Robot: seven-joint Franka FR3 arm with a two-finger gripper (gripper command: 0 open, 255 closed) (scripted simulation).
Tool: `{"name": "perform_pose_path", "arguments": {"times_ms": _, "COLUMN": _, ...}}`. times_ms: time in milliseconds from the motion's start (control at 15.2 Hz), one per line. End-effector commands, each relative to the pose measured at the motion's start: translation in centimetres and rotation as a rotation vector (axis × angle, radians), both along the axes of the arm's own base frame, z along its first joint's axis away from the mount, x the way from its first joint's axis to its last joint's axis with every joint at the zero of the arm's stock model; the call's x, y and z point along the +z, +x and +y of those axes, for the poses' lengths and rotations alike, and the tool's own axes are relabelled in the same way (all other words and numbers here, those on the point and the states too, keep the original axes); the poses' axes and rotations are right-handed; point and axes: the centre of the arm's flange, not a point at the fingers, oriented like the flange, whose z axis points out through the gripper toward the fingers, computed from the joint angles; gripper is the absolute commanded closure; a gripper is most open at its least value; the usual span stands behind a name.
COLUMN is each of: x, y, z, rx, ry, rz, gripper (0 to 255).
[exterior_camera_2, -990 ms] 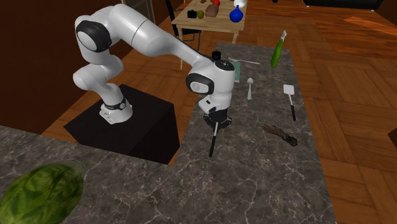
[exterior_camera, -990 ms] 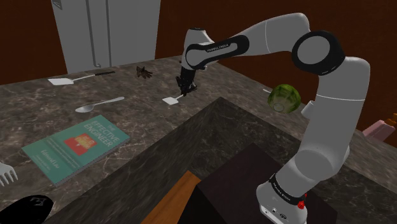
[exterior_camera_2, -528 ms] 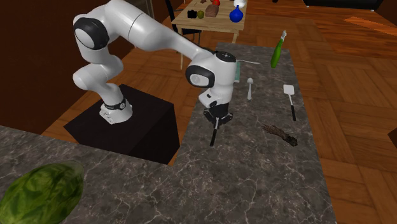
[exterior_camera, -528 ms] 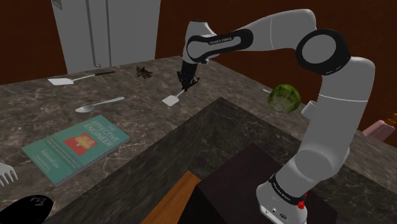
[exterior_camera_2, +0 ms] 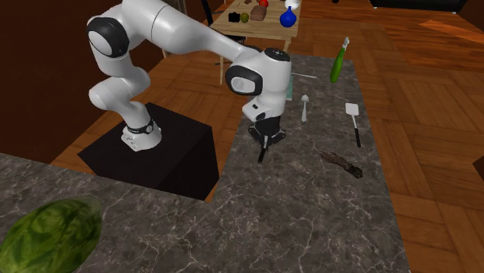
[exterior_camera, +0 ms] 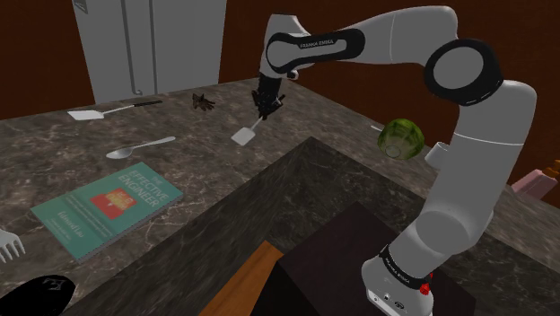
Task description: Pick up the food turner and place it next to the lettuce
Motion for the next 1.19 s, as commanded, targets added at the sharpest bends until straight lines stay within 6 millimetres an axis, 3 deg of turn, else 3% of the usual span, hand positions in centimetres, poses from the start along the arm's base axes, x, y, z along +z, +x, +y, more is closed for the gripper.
{"name": "perform_pose_path", "arguments": {"times_ms": 0, "x": 1.2, "y": 0.0, "z": 0.0, "rx": 0.0, "ry": 0.0, "rz": 0.0, "gripper": 255}}
{"name": "perform_pose_path", "arguments": {"times_ms": 1122, "x": 10.2, "y": 0.0, "z": 0.0, "rx": 0.0, "ry": 0.0, "rz": 0.0, "gripper": 255}}
